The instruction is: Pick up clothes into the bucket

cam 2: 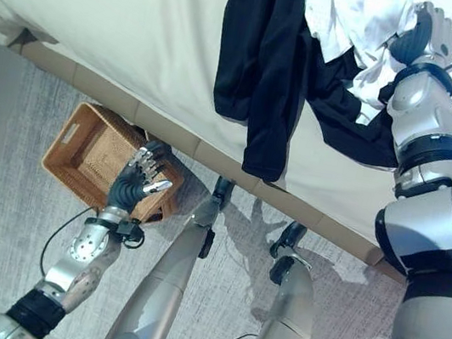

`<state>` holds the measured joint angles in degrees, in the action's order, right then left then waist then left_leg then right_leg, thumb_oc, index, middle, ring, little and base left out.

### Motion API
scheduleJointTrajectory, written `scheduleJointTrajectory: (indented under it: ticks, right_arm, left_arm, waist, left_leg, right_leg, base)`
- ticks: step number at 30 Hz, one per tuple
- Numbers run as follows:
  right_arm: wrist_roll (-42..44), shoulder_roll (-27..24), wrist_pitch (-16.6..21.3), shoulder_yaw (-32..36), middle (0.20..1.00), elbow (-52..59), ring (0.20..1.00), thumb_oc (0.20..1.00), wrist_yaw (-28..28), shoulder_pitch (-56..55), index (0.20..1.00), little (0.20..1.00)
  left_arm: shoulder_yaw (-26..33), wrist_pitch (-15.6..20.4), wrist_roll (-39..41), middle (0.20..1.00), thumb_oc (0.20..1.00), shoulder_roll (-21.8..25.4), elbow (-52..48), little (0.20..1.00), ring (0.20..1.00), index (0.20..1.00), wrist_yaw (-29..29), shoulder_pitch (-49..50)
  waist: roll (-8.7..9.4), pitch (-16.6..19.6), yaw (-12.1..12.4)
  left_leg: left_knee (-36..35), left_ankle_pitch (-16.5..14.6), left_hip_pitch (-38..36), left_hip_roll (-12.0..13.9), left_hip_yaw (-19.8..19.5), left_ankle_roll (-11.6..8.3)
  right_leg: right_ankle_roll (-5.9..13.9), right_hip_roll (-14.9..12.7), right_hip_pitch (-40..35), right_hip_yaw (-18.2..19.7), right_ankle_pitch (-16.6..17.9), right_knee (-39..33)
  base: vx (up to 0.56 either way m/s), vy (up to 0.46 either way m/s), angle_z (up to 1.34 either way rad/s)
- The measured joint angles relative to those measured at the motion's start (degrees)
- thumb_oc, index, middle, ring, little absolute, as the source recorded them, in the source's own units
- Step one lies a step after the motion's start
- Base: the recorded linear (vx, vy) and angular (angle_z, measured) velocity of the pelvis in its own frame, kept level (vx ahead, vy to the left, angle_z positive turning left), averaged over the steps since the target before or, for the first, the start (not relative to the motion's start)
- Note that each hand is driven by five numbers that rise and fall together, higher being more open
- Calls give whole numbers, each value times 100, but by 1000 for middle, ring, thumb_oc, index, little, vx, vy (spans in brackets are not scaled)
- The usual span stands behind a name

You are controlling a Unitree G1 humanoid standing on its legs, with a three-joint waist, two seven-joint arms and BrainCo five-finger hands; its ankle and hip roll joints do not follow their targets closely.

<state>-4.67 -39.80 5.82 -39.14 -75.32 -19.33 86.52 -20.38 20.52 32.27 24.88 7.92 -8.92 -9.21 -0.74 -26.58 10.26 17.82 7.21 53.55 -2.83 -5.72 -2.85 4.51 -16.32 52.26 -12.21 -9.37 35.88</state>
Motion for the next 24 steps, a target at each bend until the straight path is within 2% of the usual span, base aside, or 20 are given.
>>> scheduleJointTrajectory:
  ticks: [7,11,14,17,19,21,24]
  right_arm:
    - [206,29,0,16,200,190,200,200,1,-97,200,200]
    - [374,42,11,93,200,720,200,200,-10,-286,200,200]
    - [511,10,20,332,200,1567,200,200,-23,-683,200,200]
    - [711,15,84,497,200,2284,200,200,-51,-1252,200,200]
    - [781,-2,110,594,200,2510,200,200,-40,-1478,200,200]
    - [889,-25,159,1026,200,3292,200,200,-18,-2058,200,200]
    - [1053,-47,306,1198,200,3773,200,200,27,-2642,200,200]
  left_arm:
    - [-84,-6,0,1000,1000,12,31,1000,1000,1000,0,5]
    - [-83,-7,0,1000,1000,7,50,1000,1000,1000,-6,-1]
    - [-61,-17,0,1000,1000,5,244,1000,1000,1000,-4,-21]
    - [-34,-18,0,1000,1000,6,298,1000,1000,1000,3,34]
    - [-26,-18,1,1000,1000,10,306,1000,1000,1000,22,56]
    - [83,-31,3,1000,1000,-11,495,1000,1000,1000,69,82]
    - [226,-103,8,1000,1000,9,703,1000,1000,1000,122,286]
  waist:
    - [3,11,-11]
    - [7,25,-81]
    - [24,36,-211]
    - [96,86,-306]
    - [179,210,-384]
    - [247,230,-357]
    - [326,338,-480]
  left_leg:
    - [-80,-6,-320,5,3,1]
    - [-146,-20,-506,35,27,27]
    - [-207,19,-747,90,40,15]
    - [-376,15,-1199,106,56,16]
    - [-441,-8,-1264,131,79,-1]
    - [-484,-2,-1547,195,94,-1]
    - [-721,-17,-2116,210,120,7]
  right_leg:
    - [0,2,-294,5,1,-66]
    - [12,35,-482,2,30,-178]
    - [30,115,-797,-15,103,-377]
    - [57,138,-1257,-39,124,-619]
    - [58,159,-1304,-26,123,-678]
    - [60,234,-1649,-47,181,-847]
    - [78,264,-2215,-62,193,-1126]
  base:
    - [0,0,0]
    - [-27,-19,-4]
    - [9,-29,-7]
    - [30,-22,-2]
    - [74,-47,-7]
    - [78,-58,-8]
    - [71,-39,-5]
